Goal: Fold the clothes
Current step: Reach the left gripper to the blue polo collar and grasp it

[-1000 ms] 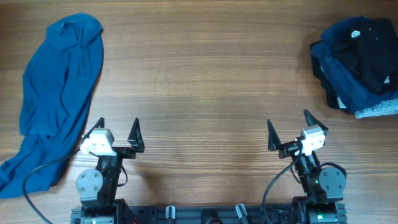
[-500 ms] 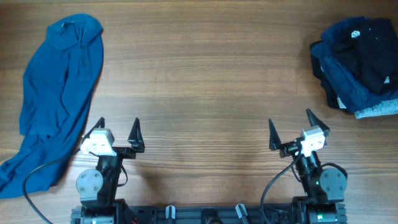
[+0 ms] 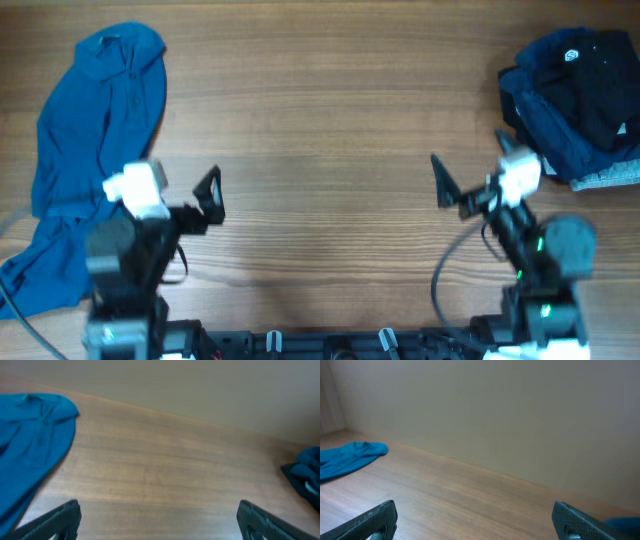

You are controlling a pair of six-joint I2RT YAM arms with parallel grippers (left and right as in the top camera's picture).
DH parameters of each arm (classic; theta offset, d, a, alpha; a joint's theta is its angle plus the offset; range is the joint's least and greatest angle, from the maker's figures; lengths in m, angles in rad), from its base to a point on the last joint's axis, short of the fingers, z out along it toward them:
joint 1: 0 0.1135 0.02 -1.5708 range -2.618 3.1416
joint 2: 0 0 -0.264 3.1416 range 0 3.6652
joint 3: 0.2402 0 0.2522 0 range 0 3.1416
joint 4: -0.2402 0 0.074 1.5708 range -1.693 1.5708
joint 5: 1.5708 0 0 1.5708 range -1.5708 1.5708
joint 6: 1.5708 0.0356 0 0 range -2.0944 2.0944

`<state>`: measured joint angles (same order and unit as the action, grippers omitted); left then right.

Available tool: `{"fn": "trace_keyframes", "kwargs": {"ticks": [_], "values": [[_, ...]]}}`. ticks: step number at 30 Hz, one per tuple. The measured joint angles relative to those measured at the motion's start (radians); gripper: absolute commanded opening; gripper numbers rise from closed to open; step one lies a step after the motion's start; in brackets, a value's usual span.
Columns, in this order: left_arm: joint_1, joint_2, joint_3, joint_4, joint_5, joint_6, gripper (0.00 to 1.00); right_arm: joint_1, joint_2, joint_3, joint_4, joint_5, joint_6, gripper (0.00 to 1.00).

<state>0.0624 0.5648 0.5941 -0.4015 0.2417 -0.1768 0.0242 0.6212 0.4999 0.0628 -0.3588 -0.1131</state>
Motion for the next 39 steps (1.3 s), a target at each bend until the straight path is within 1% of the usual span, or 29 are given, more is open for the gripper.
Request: {"fn": "trace_keyframes", "kwargs": {"ticks": [3,8,9,11,13,15,18,21,24,27,31,34,39], "values": [[0.0,0.201,0.187,-0.097,0.035,0.022,1.0,0.0,0.241,0.186,-0.081,-0.03,0.001,1.0],[0.0,0.534,0.491,-0.361,0.067,0.089,1.0,0.0,0.597,0.504,-0.362,-0.103,0.008,1.0],[0.0,0.592,0.534,-0.386,0.069,0.099,1.0,0.0,0.653,0.556,-0.401,-0.124,0.007,1.0],[0.0,0.689,0.599,-0.43,0.076,0.113,1.0,0.0,0.741,0.626,-0.423,-0.187,0.007,1.0],[0.0,0.756,0.621,-0.434,0.09,0.118,1.0,0.0,0.807,0.65,-0.39,-0.28,0.008,1.0],[0.0,0.813,0.623,-0.44,0.105,0.121,1.0,0.0,0.846,0.652,-0.377,-0.361,0.019,1.0],[0.0,0.839,0.623,-0.431,0.121,0.124,1.0,0.0,0.885,0.652,-0.349,-0.428,0.056,1.0],[0.0,0.839,0.624,-0.377,0.127,0.123,1.0,0.0,0.912,0.652,-0.338,-0.459,0.071,1.0],[0.0,0.84,0.635,-0.372,0.101,0.095,1.0,0.0,0.914,0.652,-0.338,-0.459,0.075,1.0],[0.011,0.858,0.69,-0.372,-0.031,0.04,1.0,0.0,0.914,0.652,-0.337,-0.439,0.082,1.0],[0.056,0.98,0.838,-0.348,-0.165,0.022,1.0,0.0,0.915,0.653,-0.338,-0.426,0.082,1.0],[0.099,1.099,0.892,-0.237,-0.257,0.016,1.0,0.0,0.915,0.653,-0.355,-0.422,0.083,0.96],[0.145,1.251,0.896,-0.065,-0.306,0.013,0.99,0.0,0.915,0.653,-0.417,-0.371,0.086,0.96]]}}
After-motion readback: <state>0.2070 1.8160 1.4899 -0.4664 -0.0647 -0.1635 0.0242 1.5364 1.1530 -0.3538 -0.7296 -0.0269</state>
